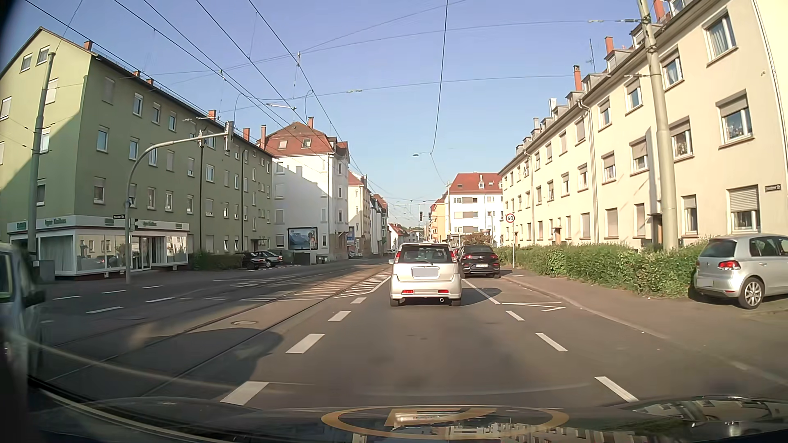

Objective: Follow the waypoints while adhering to traffic rules and regulations

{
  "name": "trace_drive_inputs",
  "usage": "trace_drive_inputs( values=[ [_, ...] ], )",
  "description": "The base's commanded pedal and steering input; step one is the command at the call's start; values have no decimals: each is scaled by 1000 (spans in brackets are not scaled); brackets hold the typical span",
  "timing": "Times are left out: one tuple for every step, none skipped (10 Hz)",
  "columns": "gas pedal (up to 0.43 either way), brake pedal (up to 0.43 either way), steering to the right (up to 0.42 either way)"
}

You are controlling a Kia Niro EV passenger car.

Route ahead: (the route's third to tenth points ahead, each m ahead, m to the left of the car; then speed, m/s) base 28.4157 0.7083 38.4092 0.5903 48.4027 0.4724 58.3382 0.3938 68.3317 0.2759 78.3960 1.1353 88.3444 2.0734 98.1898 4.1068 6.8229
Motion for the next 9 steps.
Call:
trace_drive_inputs(
  values=[
    [157,0,-8],
    [157,0,-8],
    [157,0,-8],
    [157,0,-8],
    [150,0,-8],
    [138,0,-8],
    [138,0,-8],
    [130,0,-8],
    [130,0,-8]
  ],
)
